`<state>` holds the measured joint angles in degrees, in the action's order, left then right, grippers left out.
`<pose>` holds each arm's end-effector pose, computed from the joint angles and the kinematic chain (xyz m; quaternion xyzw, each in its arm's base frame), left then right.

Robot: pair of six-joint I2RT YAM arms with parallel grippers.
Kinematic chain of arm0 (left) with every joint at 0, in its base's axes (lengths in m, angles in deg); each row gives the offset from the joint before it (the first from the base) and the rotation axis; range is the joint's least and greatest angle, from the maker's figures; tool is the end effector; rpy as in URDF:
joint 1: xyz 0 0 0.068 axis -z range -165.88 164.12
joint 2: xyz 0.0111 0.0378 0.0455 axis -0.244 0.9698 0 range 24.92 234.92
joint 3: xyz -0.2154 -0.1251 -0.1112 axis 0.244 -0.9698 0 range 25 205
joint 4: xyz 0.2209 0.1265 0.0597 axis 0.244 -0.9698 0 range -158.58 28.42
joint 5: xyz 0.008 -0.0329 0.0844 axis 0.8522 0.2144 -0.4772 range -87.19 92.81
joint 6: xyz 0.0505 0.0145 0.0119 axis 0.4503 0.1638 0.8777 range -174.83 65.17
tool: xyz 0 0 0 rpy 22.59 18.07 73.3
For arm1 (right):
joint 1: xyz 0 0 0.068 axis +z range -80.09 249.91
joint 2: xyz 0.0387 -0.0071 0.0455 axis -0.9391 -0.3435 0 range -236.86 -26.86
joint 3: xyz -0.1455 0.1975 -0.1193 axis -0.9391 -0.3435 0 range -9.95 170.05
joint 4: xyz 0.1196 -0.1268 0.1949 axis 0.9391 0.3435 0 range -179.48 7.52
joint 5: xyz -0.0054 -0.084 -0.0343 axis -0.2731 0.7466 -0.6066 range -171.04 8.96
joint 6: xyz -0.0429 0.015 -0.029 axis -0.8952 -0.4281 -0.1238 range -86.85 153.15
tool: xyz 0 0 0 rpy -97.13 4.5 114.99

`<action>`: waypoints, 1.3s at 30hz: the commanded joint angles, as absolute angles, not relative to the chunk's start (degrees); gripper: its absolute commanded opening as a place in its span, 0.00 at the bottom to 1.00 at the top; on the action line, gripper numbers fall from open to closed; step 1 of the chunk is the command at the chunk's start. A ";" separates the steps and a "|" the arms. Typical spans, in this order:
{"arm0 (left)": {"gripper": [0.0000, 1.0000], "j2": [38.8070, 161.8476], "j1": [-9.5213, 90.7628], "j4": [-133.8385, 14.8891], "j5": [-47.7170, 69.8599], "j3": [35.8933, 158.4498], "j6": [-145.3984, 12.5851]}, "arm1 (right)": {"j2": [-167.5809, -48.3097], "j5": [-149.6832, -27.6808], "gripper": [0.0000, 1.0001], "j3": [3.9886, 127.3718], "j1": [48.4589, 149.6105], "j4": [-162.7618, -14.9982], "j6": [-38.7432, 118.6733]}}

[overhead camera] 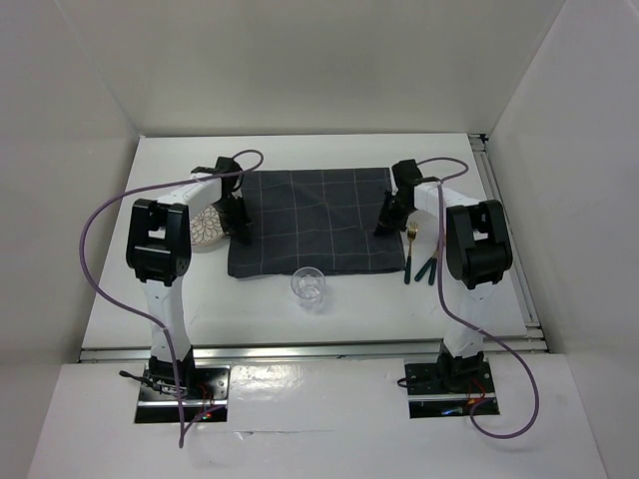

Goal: Set the dinner table for one person

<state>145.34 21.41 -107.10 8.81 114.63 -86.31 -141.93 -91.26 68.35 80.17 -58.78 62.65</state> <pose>0.4170 -0.0570 0.1610 -0.2017 0.9708 -0.0885 0.0949 0.3981 0.0785 0.1534 0.1461 0.9660 0.1483 0.1534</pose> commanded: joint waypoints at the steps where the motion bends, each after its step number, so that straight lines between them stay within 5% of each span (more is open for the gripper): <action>1: 0.00 145.34 20.45 -110.44 4.65 114.12 -82.69 | -140.34 -86.22 0.00 67.82 78.61 -55.55 60.58; 12: 0.11 138.13 22.99 -118.01 12.21 122.32 -81.01 | -147.43 -82.98 0.04 93.47 79.14 -49.84 58.64; 18: 0.11 135.85 26.07 -113.79 16.52 110.62 -82.25 | -160.97 -82.10 0.30 111.84 79.14 -44.75 59.17; 22: 0.10 135.31 27.30 -110.89 15.99 105.17 -83.48 | -165.20 -79.46 0.69 117.49 78.61 -43.59 59.78; 39: 0.10 135.93 27.30 -109.48 11.43 99.53 -84.01 | -170.21 -78.92 0.66 116.96 76.24 -45.97 58.02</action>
<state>136.40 27.46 -109.19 13.23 100.18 -83.67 -167.94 -78.76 114.93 76.39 -45.44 58.78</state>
